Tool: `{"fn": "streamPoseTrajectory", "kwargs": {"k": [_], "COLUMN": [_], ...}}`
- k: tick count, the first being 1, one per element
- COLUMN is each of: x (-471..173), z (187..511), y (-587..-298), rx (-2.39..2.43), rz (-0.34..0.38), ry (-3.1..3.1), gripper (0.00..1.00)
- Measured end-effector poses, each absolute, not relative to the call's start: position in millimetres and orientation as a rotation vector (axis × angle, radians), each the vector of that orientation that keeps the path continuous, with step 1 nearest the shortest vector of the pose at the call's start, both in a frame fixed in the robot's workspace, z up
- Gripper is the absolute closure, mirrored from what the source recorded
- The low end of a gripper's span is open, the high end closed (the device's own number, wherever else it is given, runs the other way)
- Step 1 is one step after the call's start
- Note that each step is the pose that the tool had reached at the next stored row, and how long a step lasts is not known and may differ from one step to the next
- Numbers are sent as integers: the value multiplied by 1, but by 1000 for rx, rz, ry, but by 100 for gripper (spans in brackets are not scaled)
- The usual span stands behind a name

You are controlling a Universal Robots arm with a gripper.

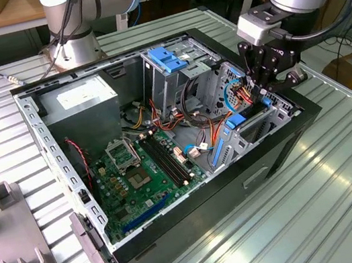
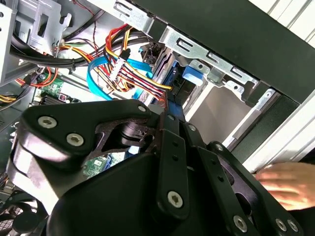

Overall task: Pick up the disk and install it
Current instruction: 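Insert the second disk wire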

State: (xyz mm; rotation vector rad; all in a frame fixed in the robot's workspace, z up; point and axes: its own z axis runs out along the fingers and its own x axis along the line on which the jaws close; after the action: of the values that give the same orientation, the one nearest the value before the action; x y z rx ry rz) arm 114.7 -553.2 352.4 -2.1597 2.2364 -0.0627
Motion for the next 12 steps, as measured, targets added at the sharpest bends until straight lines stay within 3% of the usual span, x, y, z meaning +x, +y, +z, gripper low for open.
{"fn": "streamPoseTrajectory", "kwargs": {"k": [6,12], "x": [115,115], "z": [354,386], "y": [-553,-552], "rx": [-2160,-2159], "rz": [-63,-64], "ry": [2236,2236], "gripper": [90,90]}}
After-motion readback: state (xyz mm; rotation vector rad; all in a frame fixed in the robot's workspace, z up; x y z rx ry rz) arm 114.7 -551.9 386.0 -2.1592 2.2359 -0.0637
